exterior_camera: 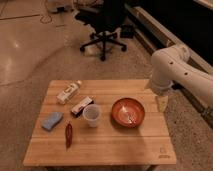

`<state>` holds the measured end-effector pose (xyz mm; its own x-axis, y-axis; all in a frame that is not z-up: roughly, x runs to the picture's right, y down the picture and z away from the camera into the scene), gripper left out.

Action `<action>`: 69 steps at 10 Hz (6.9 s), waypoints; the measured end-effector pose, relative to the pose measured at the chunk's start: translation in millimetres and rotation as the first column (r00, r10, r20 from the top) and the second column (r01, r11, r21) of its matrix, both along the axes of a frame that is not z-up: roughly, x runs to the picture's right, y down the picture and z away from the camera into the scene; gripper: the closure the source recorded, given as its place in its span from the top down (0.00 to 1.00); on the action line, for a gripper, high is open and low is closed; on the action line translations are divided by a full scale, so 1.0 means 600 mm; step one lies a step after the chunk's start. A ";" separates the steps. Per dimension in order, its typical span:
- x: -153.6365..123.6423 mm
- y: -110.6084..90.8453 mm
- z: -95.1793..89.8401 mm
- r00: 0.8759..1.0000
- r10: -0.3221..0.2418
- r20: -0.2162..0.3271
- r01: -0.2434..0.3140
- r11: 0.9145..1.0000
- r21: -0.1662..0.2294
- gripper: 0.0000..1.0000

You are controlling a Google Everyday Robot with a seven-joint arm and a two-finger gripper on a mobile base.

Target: Place the ceramic cup in the ceramic bowl

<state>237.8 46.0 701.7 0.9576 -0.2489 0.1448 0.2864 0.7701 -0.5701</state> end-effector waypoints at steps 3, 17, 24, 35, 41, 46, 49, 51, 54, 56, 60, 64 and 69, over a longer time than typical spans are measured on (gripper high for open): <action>0.000 0.000 0.000 1.000 0.000 0.000 0.000 1.000 0.000 0.80; -0.001 -0.004 -0.006 0.999 -0.035 0.025 0.035 0.999 0.006 0.40; -0.013 0.022 -0.014 0.998 -0.059 0.039 0.059 0.998 0.001 0.40; -0.022 0.012 -0.010 0.994 -0.098 0.047 0.098 0.995 0.006 0.40; -0.015 0.016 -0.014 0.994 -0.093 0.057 0.094 0.996 0.000 0.40; -0.045 0.038 -0.032 0.993 -0.095 0.072 0.094 0.996 0.008 0.40; -0.065 0.022 -0.025 0.993 -0.093 0.078 0.093 0.996 0.012 0.40; -0.101 0.026 -0.025 0.988 -0.123 0.093 0.123 0.992 0.009 0.40; -0.085 0.022 -0.027 0.990 -0.116 0.083 0.115 0.993 0.014 0.40; -0.072 0.030 -0.025 0.990 -0.118 0.081 0.117 0.993 0.011 0.40; -0.156 0.036 -0.030 0.981 -0.153 0.121 0.152 0.988 0.017 0.40; -0.139 0.059 -0.023 0.983 -0.145 0.111 0.144 0.989 0.019 0.40; -0.161 0.068 -0.023 0.974 -0.174 0.146 0.175 0.985 0.006 0.40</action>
<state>141.0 86.5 688.0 0.8681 -0.4085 0.2820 0.4962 0.6972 -0.5174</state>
